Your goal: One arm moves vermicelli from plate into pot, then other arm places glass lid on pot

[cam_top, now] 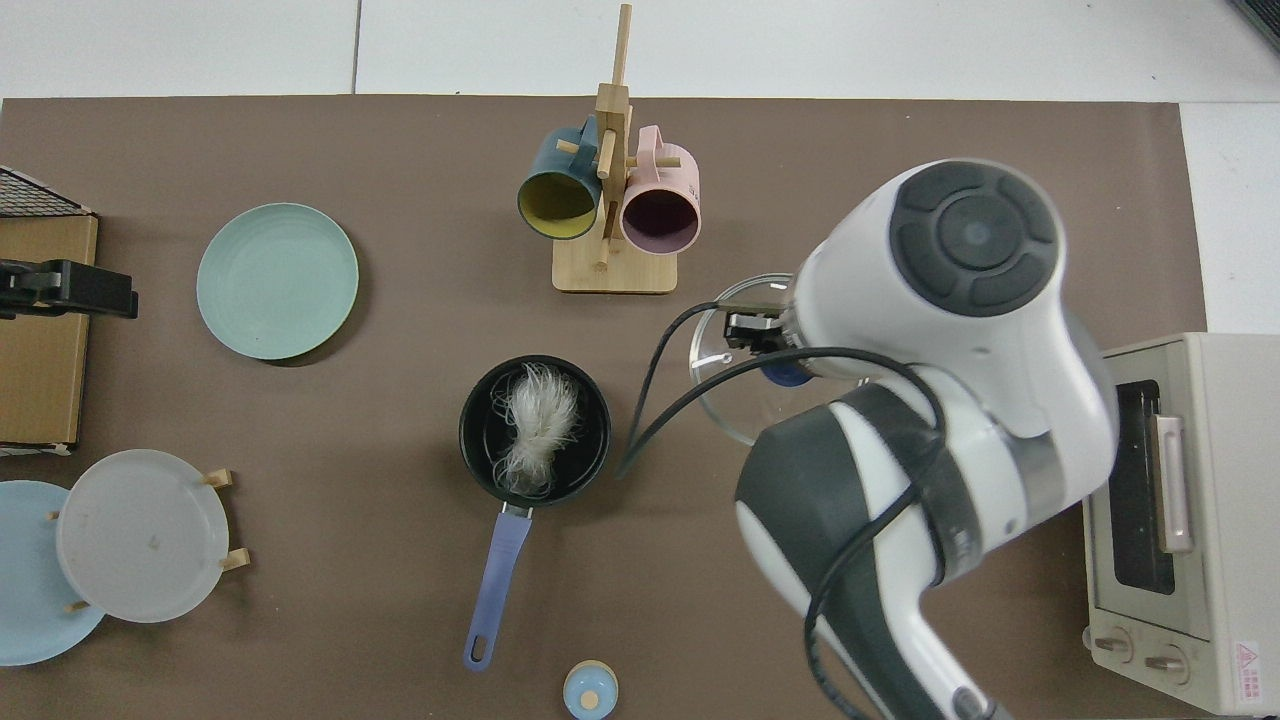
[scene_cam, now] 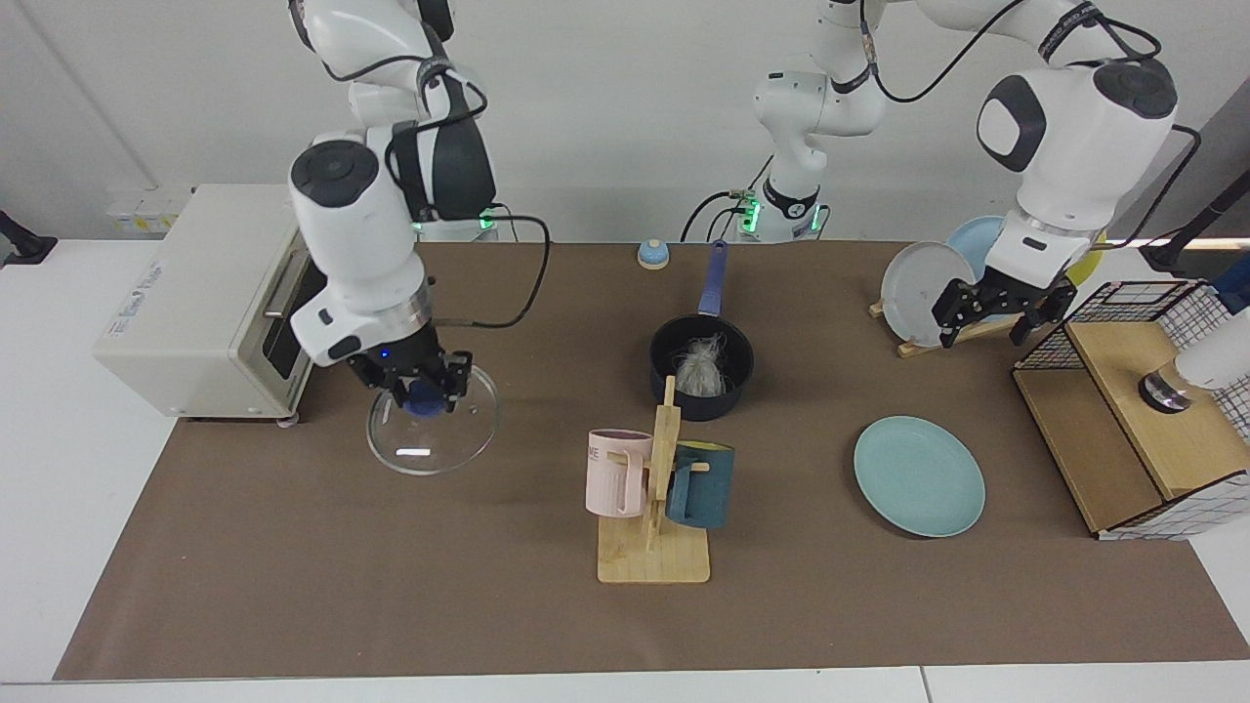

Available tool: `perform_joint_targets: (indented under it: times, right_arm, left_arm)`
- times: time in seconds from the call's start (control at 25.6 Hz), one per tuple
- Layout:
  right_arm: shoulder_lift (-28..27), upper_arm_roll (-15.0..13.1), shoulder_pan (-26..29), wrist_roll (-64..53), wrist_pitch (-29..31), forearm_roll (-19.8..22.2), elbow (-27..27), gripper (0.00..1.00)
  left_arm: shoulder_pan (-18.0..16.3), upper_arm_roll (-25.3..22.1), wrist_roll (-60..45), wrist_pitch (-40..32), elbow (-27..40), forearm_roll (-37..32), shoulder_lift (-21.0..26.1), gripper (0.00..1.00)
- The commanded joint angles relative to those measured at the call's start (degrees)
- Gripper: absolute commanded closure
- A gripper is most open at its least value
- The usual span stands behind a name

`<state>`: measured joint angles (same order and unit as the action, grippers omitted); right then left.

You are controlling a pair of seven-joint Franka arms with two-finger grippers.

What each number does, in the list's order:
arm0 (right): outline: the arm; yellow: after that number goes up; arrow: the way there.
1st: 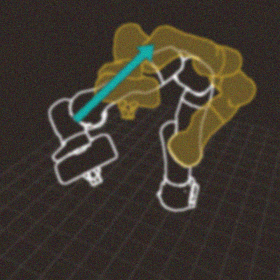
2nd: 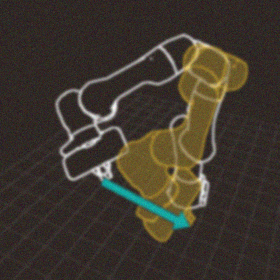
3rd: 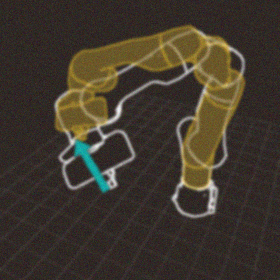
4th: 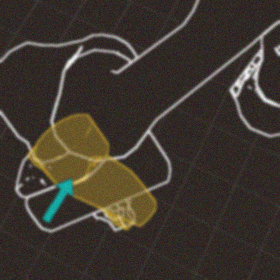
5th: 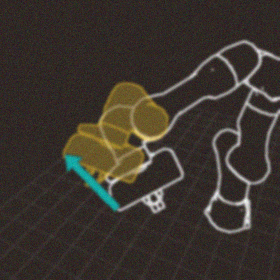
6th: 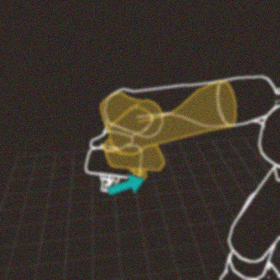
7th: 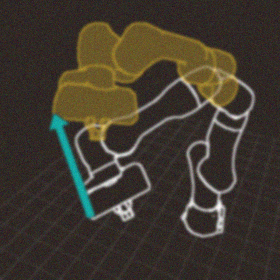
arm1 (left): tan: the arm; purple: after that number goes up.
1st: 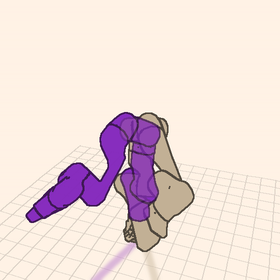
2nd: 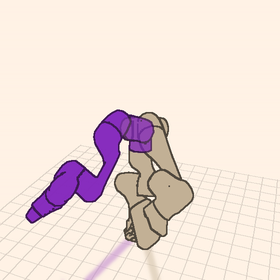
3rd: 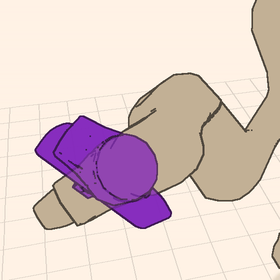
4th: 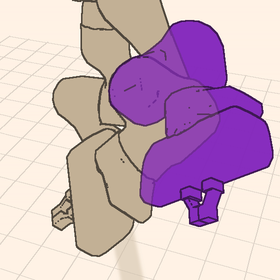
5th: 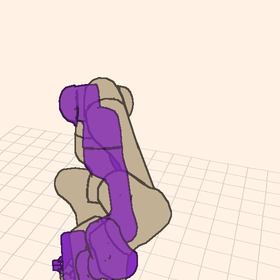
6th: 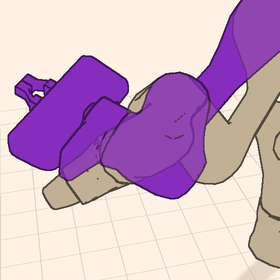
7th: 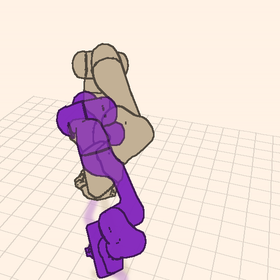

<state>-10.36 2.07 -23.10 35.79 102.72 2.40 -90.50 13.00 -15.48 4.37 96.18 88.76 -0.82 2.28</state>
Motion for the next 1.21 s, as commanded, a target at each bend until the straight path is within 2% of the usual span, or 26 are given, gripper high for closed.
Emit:
perform_joint_targets:
  times: [0.0,0.12,0.2,0.35,0.43,0.78,1.17]
  right_arm:
    - [-1.2,-0.4,-4.8,5.0,2.6,-0.6,0.4,1.00]
    - [-6.4,-0.6,-9.8,7.1,1.7,-0.1,6.2,1.00]
    - [-10.9,-0.7,-12.6,10.9,1.3,0.5,10.7,1.00]
    - [-21.9,-1.5,-17.7,17.0,-2.6,1.5,23.9,1.00]
    - [-24.9,-1.5,-18.8,18.5,-3.0,1.5,27.3,1.00]
    - [-27.9,-1.5,-21.1,20.6,-0.8,2.5,27.8,1.00]
    - [-27.4,-1.2,-21.1,20.6,-1.2,3.5,27.1,1.00]
  left_arm:
    - [-4.1,4.6,-1.4,-2.6,0.0,0.6,-1.5,0.00]
    - [-7.3,7.9,-1.5,-2.8,0.3,0.6,-1.6,0.00]
    - [-7.5,8.0,-1.6,-3.1,0.4,0.6,-1.8,0.00]
    - [-7.4,8.0,-3.7,-2.6,0.5,0.8,-1.9,0.00]
    - [-6.9,8.1,-4.3,-2.6,0.4,0.7,-1.8,0.00]
    - [-7.0,8.1,-4.2,-3.0,0.4,0.7,-1.8,0.00]
    - [-7.1,8.1,-4.2,-3.0,0.5,0.6,-1.8,0.00]
